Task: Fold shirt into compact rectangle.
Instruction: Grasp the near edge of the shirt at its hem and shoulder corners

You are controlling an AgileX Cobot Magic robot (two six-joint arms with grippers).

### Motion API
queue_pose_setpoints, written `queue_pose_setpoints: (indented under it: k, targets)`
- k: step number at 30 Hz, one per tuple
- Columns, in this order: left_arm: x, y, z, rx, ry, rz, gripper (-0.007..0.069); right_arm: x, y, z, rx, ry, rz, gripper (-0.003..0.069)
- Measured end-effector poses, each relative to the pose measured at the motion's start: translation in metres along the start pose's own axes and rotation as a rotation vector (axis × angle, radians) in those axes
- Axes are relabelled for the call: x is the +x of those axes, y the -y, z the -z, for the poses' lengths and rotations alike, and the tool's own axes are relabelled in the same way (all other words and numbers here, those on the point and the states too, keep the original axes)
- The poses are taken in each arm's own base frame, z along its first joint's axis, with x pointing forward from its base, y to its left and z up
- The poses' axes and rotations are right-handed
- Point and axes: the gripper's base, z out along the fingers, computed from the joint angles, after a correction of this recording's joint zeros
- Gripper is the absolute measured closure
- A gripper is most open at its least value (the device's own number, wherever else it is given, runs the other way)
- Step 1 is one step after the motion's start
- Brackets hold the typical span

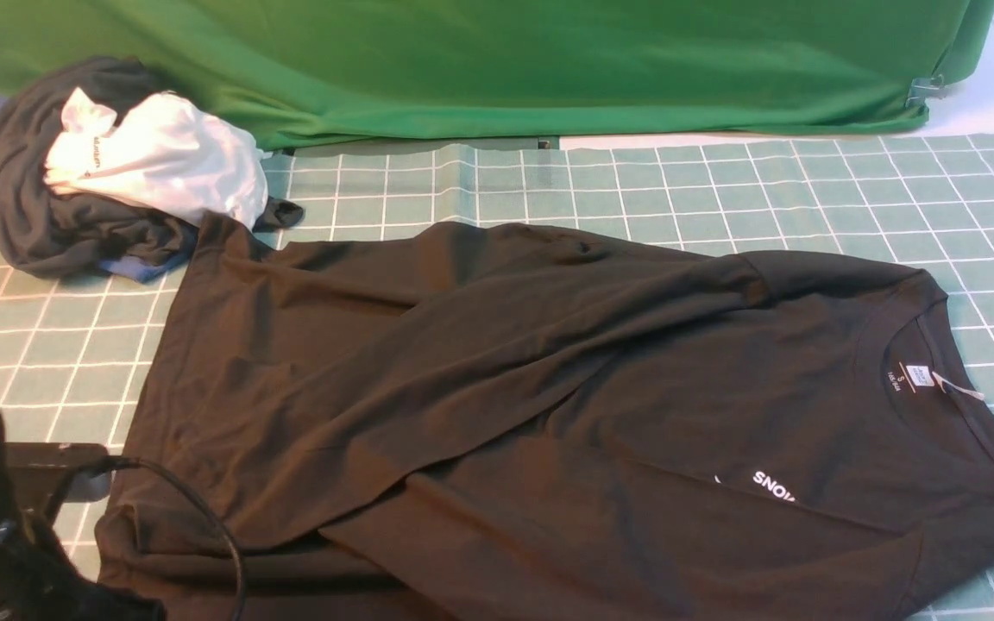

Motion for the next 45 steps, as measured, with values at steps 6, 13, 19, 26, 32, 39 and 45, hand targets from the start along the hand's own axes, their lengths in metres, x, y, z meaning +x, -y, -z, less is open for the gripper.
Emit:
queue_pose_setpoints:
  k: [6,13,19,26,32,39,45]
  targets:
    - [-0.008,0.005,-0.015,0.017,-0.085,0.016,0.0022,0.0,0.0,0.0,0.0,0.001,0.019,0.0664]
    - [-0.009,0.009,-0.017,0.049,-0.132,0.049,0.0352,0.001,0.002,0.003,0.007,-0.053,0.044,0.0662]
    - [-0.004,0.005,-0.01,0.029,-0.129,0.027,0.0599,-0.012,0.006,0.016,0.019,-0.174,0.079,0.0662]
    - [0.018,-0.003,0.033,0.018,0.0,0.016,0.0617,-0.025,-0.012,-0.005,-0.142,-0.405,0.202,0.066]
    - [0.036,-0.007,0.052,0.017,0.063,0.026,0.0617,-0.003,-0.041,-0.058,-0.304,-0.638,0.233,0.0557]
    - [0.039,-0.008,0.055,0.021,0.079,0.03,0.0617,0.053,-0.05,-0.102,-0.255,-0.771,0.221,0.0256]
    - [0.038,-0.007,0.055,0.025,0.095,0.03,0.0617,0.094,-0.055,-0.128,-0.187,-0.79,0.084,0.0156]
